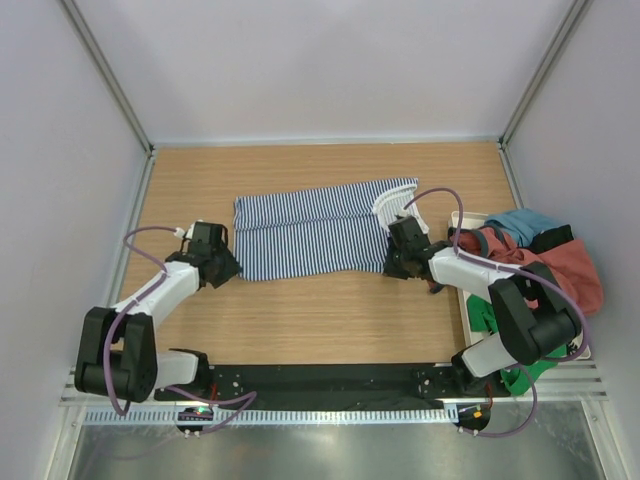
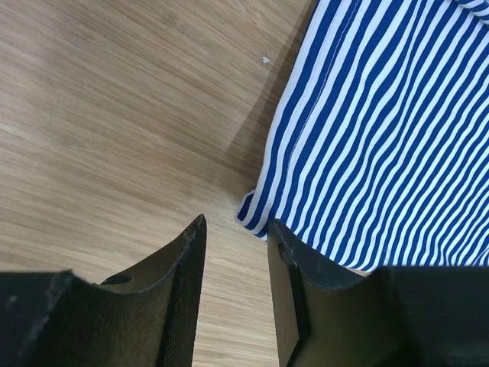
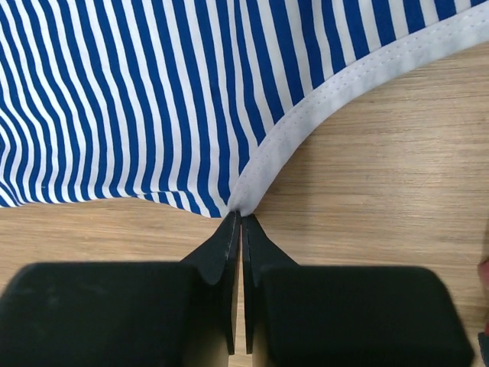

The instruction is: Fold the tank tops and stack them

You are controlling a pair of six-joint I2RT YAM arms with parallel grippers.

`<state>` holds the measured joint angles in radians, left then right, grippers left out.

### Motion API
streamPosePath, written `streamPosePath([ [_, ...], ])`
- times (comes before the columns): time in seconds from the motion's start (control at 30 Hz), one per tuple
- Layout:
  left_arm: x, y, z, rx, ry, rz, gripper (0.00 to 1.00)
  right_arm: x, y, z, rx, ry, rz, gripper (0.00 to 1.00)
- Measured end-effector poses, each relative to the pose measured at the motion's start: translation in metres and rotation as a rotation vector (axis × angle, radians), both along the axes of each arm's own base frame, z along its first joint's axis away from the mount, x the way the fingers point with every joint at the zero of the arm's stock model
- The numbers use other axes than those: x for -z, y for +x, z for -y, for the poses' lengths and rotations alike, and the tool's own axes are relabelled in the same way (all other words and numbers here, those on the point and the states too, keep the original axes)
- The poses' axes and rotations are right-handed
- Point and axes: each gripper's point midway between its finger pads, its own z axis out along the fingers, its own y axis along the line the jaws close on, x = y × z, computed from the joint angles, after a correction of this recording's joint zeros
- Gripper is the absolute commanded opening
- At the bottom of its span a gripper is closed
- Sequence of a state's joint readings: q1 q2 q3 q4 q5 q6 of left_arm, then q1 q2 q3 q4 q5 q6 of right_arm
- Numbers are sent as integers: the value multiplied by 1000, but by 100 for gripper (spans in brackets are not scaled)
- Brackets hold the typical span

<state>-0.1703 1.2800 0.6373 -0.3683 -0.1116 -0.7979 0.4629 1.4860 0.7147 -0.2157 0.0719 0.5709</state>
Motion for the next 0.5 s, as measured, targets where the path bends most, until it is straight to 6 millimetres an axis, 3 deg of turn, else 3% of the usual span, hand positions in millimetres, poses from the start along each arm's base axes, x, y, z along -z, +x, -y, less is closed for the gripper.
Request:
streamPosePath([
  [0.37,12,5,3,42,10,-31,1,-9,10,-2,11,0,26,2],
  [0.5,11,10,7,57,-6,-31,0,-10,10,-2,12,-2,29,1],
])
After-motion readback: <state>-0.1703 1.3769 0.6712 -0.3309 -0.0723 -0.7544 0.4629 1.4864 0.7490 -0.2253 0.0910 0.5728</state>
